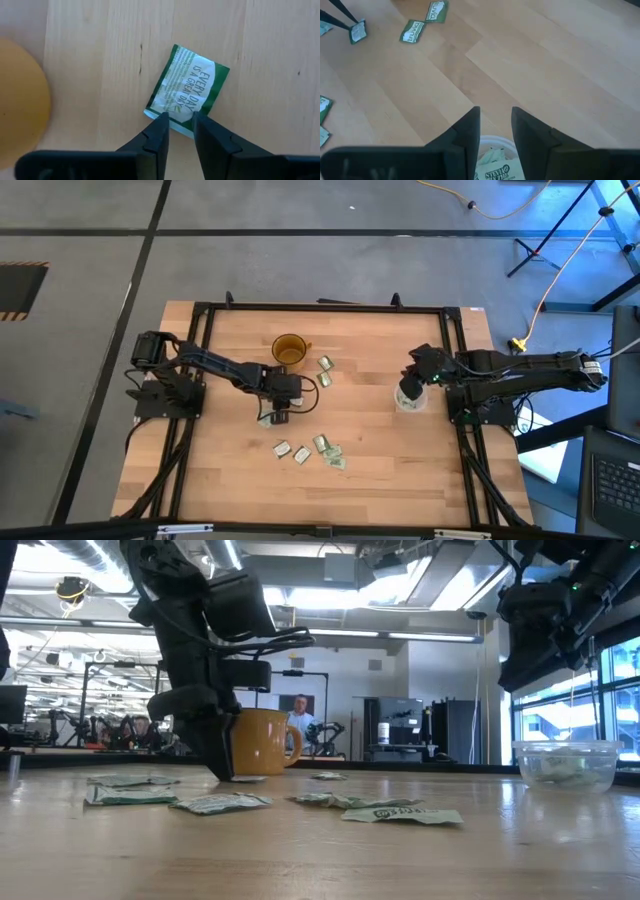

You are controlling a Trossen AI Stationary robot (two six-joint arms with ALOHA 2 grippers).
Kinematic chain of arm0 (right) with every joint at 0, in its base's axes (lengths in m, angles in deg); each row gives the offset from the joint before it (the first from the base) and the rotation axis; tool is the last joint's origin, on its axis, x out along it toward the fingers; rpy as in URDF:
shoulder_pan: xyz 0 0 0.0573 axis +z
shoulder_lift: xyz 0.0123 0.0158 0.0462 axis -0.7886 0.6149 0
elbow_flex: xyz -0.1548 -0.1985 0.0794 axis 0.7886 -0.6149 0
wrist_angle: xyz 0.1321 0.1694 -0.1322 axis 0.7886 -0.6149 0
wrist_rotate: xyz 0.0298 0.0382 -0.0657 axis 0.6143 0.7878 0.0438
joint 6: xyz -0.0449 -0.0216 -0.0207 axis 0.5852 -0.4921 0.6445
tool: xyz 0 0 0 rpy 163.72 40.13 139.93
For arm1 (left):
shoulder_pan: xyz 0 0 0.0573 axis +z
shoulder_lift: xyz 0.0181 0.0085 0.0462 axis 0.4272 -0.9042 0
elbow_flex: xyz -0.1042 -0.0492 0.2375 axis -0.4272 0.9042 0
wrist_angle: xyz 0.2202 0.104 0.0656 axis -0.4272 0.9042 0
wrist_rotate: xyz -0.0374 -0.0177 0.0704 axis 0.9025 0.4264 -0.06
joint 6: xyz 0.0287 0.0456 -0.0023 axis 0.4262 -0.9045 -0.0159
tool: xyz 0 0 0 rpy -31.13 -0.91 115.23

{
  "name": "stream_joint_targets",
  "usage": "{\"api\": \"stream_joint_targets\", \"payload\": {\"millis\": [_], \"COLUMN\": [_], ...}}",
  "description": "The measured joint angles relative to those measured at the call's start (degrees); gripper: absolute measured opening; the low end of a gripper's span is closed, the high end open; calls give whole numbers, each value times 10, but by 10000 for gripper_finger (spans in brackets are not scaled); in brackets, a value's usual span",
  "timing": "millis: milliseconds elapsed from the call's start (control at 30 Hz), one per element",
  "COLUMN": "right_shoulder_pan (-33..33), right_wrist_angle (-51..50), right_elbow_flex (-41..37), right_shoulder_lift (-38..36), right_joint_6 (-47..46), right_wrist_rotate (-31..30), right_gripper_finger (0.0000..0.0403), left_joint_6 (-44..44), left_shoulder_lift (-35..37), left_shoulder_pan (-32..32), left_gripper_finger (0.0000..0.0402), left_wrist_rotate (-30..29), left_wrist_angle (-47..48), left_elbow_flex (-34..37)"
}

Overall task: Pick and place items into bin
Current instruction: Put the truvia packet into the transparent bin

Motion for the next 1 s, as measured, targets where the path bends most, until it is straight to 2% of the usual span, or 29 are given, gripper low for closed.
{"api": "stream_joint_targets", "payload": {"millis": [333,567,833,1000], "right_shoulder_pan": [0,0,0,0], "right_wrist_angle": [0,6,123,188], "right_elbow_flex": [0,0,-1,-1], "right_shoulder_lift": [0,0,1,5], "right_joint_6": [0,0,44,42], "right_wrist_rotate": [0,1,32,37], "right_gripper_finger": [115,115,115,115], "left_joint_6": [0,0,-28,-69], "left_shoulder_lift": [-1,1,11,14], "left_shoulder_pan": [-1,-1,-2,-5], "left_gripper_finger": [19,4,2,2], "left_wrist_rotate": [4,4,-1,-30], "left_wrist_angle": [0,2,16,-29], "left_elbow_flex": [1,-1,-36,-61]}}
